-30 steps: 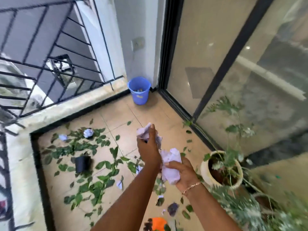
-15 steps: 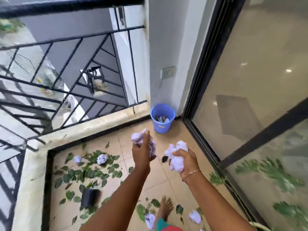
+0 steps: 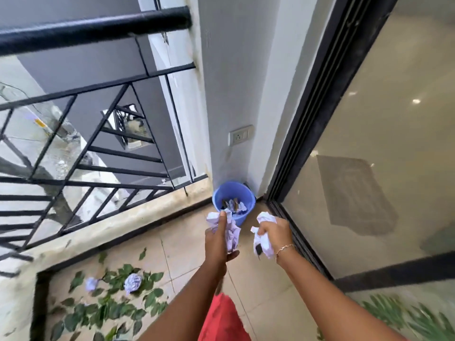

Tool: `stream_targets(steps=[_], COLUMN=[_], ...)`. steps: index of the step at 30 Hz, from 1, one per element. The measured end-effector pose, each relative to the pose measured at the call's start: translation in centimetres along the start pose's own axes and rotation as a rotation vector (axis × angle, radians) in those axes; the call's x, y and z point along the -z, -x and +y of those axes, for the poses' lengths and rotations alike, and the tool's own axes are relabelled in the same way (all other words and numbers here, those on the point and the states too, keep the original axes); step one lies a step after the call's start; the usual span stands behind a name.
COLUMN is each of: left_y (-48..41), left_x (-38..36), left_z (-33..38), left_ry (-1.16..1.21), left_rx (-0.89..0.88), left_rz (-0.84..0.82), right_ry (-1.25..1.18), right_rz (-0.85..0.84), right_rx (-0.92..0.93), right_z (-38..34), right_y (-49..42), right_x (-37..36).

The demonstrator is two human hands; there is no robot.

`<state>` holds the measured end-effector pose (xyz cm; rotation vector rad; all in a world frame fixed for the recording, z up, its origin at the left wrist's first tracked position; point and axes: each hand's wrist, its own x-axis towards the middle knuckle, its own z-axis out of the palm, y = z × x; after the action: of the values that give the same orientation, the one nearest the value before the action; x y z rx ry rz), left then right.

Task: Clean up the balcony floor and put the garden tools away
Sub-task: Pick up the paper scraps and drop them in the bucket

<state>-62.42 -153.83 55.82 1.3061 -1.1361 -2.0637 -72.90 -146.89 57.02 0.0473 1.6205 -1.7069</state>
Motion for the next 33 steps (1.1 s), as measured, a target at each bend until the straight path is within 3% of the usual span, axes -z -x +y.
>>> stream_targets(steps=[7,12,15,21,25,28,33], left_y=[-12.8,-21.6,-26.5,-34.7,-36.6,-36.8,-36.1], left_x=[-0.3,0.1,0.1,-2.1,-3.5,-3.3,-2.0], left_z=[1.7,3.8,3.8,2.6,2.6,2.3,2.1], left_ry=[0.103,-0.020,-0.252,-0.335,-0.389,-0.560,-1.218], left_rx=[0.067,0.303,0.451,0.534,0.595,0.501,0.124], left_rz=[-0.010,-0.013,-0.023,0.024,-0.053,-0.014,-0.134], right_ry=[0.263,0.236,0.254,0.147,0.086,0.115,0.442], right_rz=[-0.027,0.045,0.092,0.091,0.100,0.127,0.218], right_rx=[-0.248,-0.342,-0.318,-0.409,-0.430,-0.379,-0.300], right_z=[-1.6,-1.8,-1.1,0.3,-0.1,0.0,1.7], right_y=[-10.6,-19.0,-24.5,-31.2,-33.3,-33.5,-32.1], right_x=[-2.6,-5.5,-6.7,-8.4,-8.7,-8.0,-5.2])
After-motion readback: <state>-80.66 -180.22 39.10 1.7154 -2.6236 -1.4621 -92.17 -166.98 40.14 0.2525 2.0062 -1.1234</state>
